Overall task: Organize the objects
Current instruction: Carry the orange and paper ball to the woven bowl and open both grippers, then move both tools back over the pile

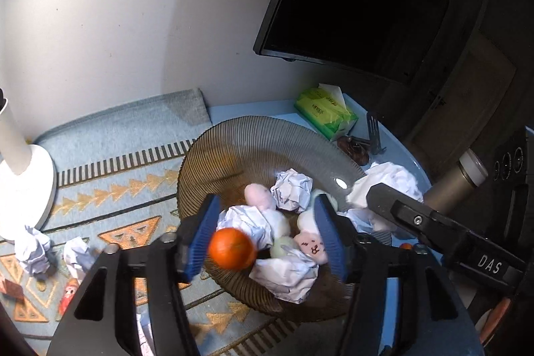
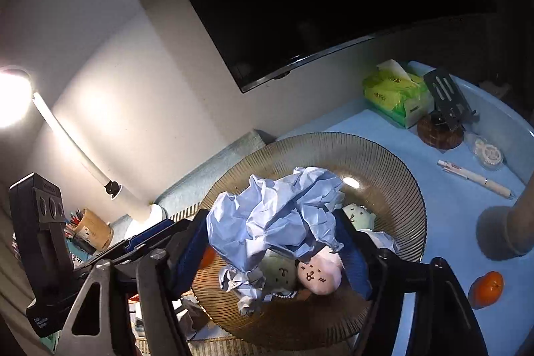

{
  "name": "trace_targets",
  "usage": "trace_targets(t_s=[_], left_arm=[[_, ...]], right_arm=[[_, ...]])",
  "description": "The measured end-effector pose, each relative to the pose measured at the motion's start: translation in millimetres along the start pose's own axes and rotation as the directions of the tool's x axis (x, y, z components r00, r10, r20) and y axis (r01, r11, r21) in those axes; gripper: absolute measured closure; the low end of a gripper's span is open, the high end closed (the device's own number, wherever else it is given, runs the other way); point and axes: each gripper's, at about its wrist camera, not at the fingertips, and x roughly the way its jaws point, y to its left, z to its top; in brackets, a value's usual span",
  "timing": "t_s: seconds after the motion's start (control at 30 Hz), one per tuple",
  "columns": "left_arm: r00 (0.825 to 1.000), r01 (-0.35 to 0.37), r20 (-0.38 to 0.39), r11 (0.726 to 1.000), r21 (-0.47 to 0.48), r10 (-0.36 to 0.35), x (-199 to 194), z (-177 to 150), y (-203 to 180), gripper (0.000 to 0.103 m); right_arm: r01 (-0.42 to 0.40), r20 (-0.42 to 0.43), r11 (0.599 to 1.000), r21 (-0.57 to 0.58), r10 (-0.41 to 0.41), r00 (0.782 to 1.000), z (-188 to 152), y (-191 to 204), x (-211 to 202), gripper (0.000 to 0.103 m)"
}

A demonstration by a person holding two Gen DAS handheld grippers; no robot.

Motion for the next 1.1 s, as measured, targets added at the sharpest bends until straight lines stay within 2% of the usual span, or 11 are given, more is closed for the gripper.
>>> trace_targets(t_s=[0.1, 0.27, 0.4, 0.5, 0.57, 0.67, 0.73, 0.87, 0.93, 0.97, 1.1], left_arm=[[1.000, 0.022, -0.008, 0.999, -0.032, -0.022, -3, -2, 6, 0.031], [1.000, 0.006, 0.019, 1.000, -0.025, -0.006, -35, -11, 14, 0.031], [0.996, -0.013, 0.088, 1.000, -0.004, 0.013, -87, -22, 20, 0.031], [0.988, -0.037, 0.148, 0.999, -0.005, 0.037, -136, -31, 29, 0.031], [0.979, -0.064, 0.194, 0.998, -0.024, 0.067, -170, -37, 40, 0.028], [0.958, -0.139, 0.242, 0.988, -0.073, 0.153, -216, -50, 61, 0.018], [0.941, -0.186, 0.266, 0.976, -0.114, 0.210, -242, -64, 78, 0.004], [0.887, -0.329, 0.275, 0.926, -0.183, 0.370, -264, -106, 116, 0.001], [0.858, -0.414, 0.238, 0.888, -0.202, 0.455, -255, -132, 138, 0.001], [0.850, -0.443, 0.213, 0.872, -0.206, 0.482, -247, -145, 149, 0.001], [0.863, -0.428, 0.166, 0.865, -0.261, 0.477, -222, -186, 184, 0.002]], right_arm=[[-0.013, -0.006, 1.000, 0.013, 0.013, 1.000, -3, -9, 1, 0.022], [-0.025, -0.004, 0.999, 0.032, 0.025, 1.000, -14, -14, -12, 0.022], [-0.053, 0.001, 0.998, 0.017, 0.053, 0.999, -23, -2, -28, 0.022], [-0.100, 0.015, 0.995, -0.022, 0.101, 0.995, -30, 24, -47, 0.022], [-0.134, 0.024, 0.989, -0.063, 0.136, 0.990, -36, 47, -59, 0.022], [-0.187, 0.027, 0.973, -0.132, 0.192, 0.981, -50, 83, -71, 0.022], [-0.217, 0.013, 0.961, -0.171, 0.223, 0.975, -64, 105, -71, 0.020], [-0.221, -0.048, 0.945, -0.243, 0.216, 0.975, -103, 137, -41, 0.018], [-0.193, -0.065, 0.941, -0.280, 0.182, 0.981, -128, 144, -20, 0.018], [-0.178, -0.071, 0.938, -0.298, 0.165, 0.984, -142, 145, -10, 0.018], [-0.128, -0.123, 0.926, -0.354, 0.090, 0.988, -182, 140, 24, 0.018]])
